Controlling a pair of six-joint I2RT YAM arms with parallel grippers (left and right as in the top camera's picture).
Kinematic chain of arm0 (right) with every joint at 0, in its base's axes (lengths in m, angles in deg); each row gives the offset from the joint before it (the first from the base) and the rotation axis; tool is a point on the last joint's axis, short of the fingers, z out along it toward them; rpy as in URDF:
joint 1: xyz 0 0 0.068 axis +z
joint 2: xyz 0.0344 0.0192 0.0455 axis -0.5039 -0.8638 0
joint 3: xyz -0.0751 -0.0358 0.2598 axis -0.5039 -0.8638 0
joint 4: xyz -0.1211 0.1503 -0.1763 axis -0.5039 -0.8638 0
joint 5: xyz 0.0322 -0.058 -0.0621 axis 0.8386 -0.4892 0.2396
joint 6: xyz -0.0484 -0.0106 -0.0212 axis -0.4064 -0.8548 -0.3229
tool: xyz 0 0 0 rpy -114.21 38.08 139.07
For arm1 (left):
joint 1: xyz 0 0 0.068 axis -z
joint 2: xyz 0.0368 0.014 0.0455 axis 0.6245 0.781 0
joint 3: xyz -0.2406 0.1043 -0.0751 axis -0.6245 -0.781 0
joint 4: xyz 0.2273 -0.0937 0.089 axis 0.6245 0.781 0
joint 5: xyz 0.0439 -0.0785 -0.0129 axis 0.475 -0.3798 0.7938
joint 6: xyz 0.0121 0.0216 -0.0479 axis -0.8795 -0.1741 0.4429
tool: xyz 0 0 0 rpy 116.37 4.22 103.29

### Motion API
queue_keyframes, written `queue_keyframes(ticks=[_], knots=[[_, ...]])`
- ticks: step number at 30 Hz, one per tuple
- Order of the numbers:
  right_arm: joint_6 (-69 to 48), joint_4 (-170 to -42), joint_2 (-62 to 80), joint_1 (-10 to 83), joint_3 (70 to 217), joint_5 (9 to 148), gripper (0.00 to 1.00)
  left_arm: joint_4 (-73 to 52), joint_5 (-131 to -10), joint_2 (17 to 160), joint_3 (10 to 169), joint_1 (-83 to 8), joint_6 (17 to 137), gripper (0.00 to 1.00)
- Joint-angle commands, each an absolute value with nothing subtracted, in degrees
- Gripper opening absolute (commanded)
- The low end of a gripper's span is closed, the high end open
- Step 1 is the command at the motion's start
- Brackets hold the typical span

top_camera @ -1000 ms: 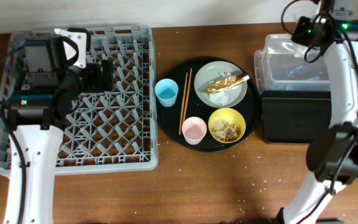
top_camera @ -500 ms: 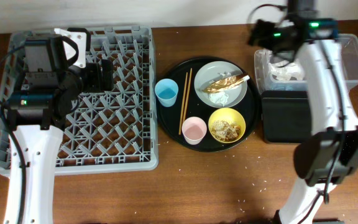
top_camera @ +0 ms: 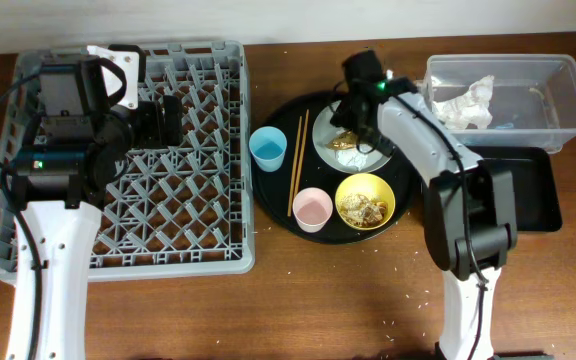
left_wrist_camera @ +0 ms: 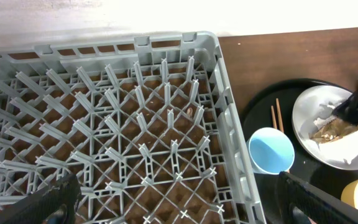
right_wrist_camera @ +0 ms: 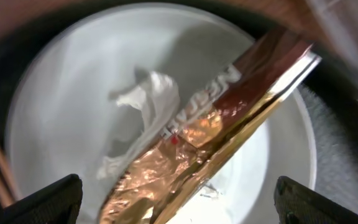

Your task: Sort waste into correct bins and load items into the dishwasher rack

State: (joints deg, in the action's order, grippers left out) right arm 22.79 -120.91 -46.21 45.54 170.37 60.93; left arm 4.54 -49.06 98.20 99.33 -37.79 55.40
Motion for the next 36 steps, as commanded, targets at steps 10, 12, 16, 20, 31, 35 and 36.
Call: queue_keyframes(ticks=[10, 12, 16, 20, 31, 35, 36], knots=[[19.12, -103.40, -47.26, 46.05, 157.11, 64.01, 0.27, 4.59, -49.50, 98.37, 100.65, -38.07, 54.46, 1.00], [16.87, -103.03, -47.13, 46.00, 157.65, 66.32, 0.04, 4.59, -49.50, 98.37, 100.65, -38.07, 54.46, 1.00], [5.18, -107.67, -40.98, 44.28, 165.24, 73.84, 0.04, 4.59, -49.50, 98.37, 100.65, -38.07, 54.46, 1.00], [-1.77, -120.10, -31.89, 37.26, 177.52, 73.06, 0.04, 4.59, -49.50, 98.37, 100.65, -38.07, 54.46, 1.00], [11.56, -117.92, -40.79, 15.91, 179.62, 64.12, 0.23, 4.59, -49.50, 98.37, 100.65, -38.07, 54.46, 1.00], [5.24, -115.25, -41.60, 15.19, 180.12, 71.66, 0.98, 4.59, -49.50, 98.40, 100.65, -38.07, 54.46, 1.00], [3.21, -115.27, -40.61, 15.19, 180.78, 73.80, 0.99, 4.59, -49.50, 98.37, 100.65, -38.07, 54.46, 1.00]])
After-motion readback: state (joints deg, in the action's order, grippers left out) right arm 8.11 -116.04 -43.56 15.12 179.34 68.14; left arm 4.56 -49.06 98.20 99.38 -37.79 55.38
